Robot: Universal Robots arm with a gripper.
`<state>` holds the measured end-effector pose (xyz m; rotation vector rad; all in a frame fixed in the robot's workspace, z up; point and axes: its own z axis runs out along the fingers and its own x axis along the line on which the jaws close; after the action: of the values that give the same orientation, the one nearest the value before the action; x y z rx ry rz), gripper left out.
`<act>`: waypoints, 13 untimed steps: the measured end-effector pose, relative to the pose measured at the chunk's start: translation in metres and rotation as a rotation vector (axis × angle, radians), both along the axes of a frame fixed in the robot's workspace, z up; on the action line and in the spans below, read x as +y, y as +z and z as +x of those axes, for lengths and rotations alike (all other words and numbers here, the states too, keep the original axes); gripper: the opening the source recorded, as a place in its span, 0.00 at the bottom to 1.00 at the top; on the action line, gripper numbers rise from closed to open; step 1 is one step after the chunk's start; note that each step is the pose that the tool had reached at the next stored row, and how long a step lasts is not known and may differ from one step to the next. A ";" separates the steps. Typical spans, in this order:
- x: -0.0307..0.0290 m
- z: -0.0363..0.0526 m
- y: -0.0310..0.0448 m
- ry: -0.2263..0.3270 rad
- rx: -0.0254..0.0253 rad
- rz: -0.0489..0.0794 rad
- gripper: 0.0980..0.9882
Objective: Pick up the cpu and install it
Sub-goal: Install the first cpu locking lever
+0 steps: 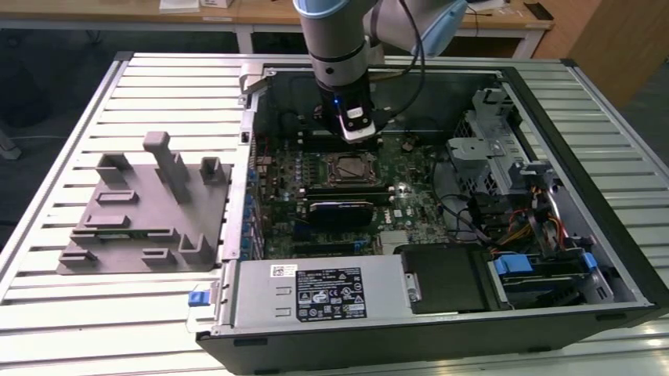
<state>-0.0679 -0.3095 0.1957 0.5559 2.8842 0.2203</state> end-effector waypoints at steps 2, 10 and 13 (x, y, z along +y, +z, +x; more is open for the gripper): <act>-0.0001 0.0000 -0.0006 0.000 -0.0009 0.000 0.01; -0.0021 0.0000 -0.0023 0.000 -0.0038 0.000 0.01; -0.0025 0.0000 -0.0030 0.000 -0.0049 0.000 0.01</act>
<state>-0.0679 -0.3120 0.1927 0.5548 2.8794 0.2210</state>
